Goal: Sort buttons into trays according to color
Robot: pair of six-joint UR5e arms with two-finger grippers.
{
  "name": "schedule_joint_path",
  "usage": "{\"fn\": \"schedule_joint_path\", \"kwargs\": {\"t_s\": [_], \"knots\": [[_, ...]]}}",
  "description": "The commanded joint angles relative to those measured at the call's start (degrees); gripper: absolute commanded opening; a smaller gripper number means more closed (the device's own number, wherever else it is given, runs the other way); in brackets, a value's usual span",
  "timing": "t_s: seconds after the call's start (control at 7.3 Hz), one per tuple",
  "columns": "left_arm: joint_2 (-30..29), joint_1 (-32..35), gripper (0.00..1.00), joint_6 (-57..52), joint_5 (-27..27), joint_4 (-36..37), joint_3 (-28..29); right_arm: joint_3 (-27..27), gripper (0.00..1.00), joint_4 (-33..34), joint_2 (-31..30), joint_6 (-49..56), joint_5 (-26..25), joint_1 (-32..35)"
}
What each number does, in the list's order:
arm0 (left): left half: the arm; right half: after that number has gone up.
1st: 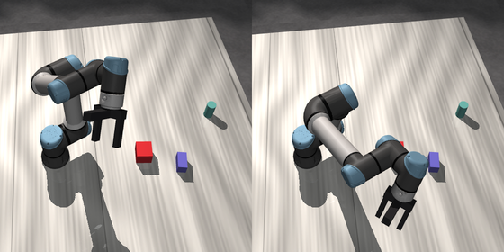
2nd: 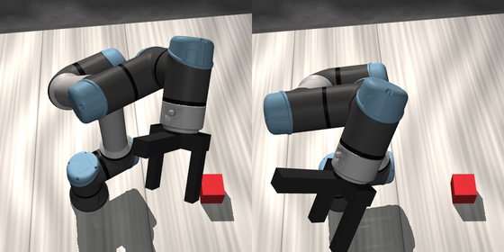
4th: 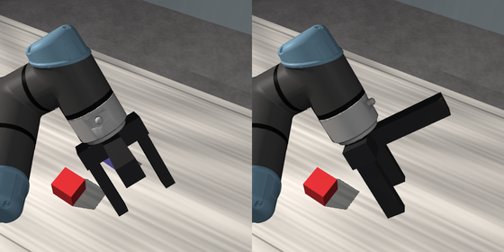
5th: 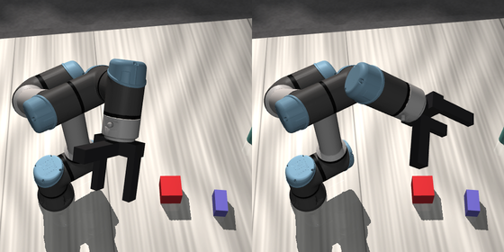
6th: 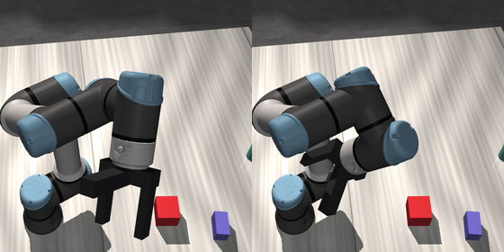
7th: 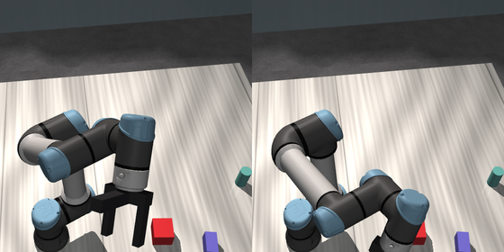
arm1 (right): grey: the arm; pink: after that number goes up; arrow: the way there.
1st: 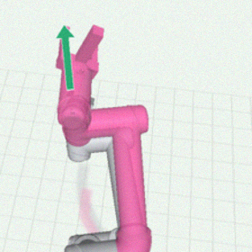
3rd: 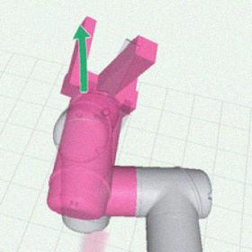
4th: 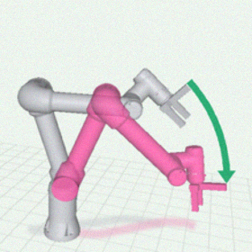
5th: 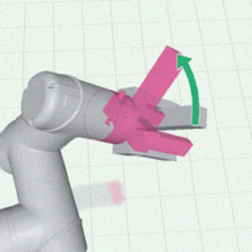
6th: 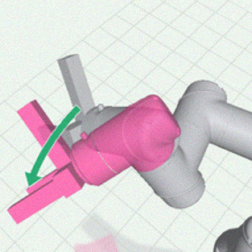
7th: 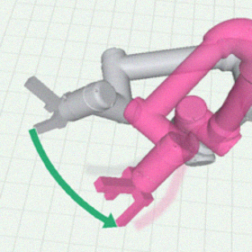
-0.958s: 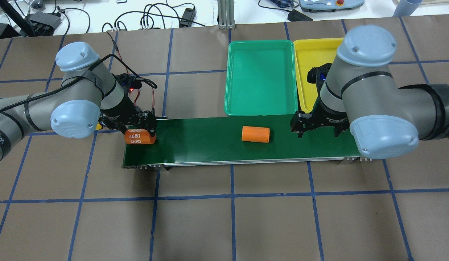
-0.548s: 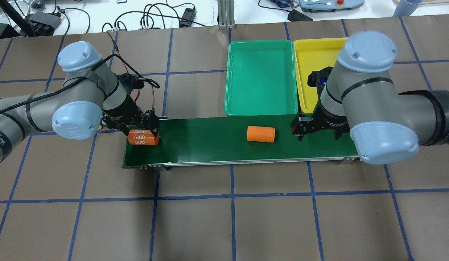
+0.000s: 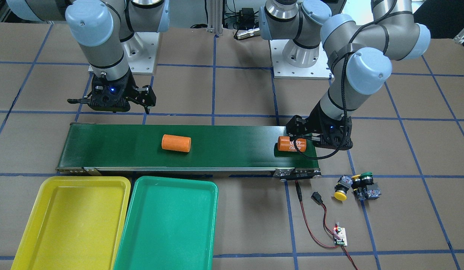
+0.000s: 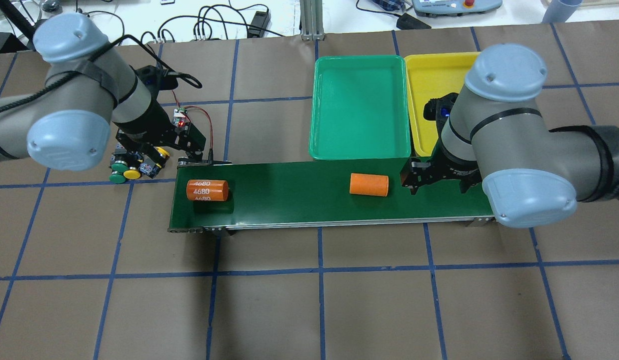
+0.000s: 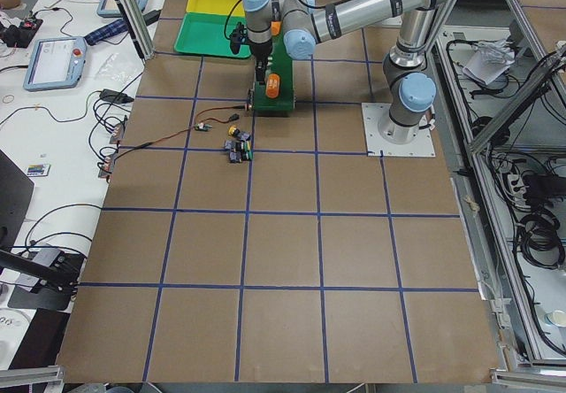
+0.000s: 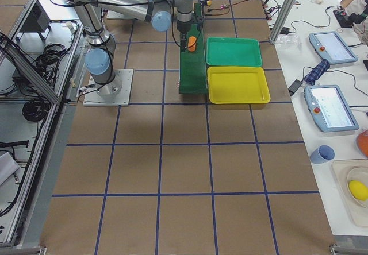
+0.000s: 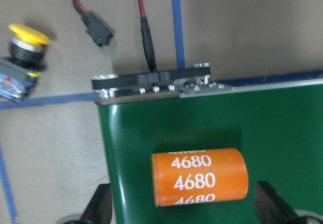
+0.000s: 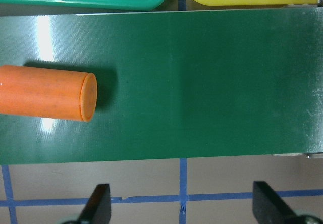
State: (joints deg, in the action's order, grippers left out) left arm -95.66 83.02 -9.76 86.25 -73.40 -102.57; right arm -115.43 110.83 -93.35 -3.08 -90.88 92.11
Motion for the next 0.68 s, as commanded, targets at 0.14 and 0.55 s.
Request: {"fn": "schedule_joint_path", "kwargs": {"t_s": [0.14, 0.55], "knots": [[-3.3, -12.6, 1.0, -2.6, 0.8, -2.4, 7.8, -0.1, 1.0, 0.3, 0.0, 0.0, 0.0, 0.0], [-11.5, -17.1, 1.0, -11.9, 0.6, 9.6, 8.6, -0.5, 1.0, 0.4, -0.1, 0.0, 0.0, 0.0]]}}
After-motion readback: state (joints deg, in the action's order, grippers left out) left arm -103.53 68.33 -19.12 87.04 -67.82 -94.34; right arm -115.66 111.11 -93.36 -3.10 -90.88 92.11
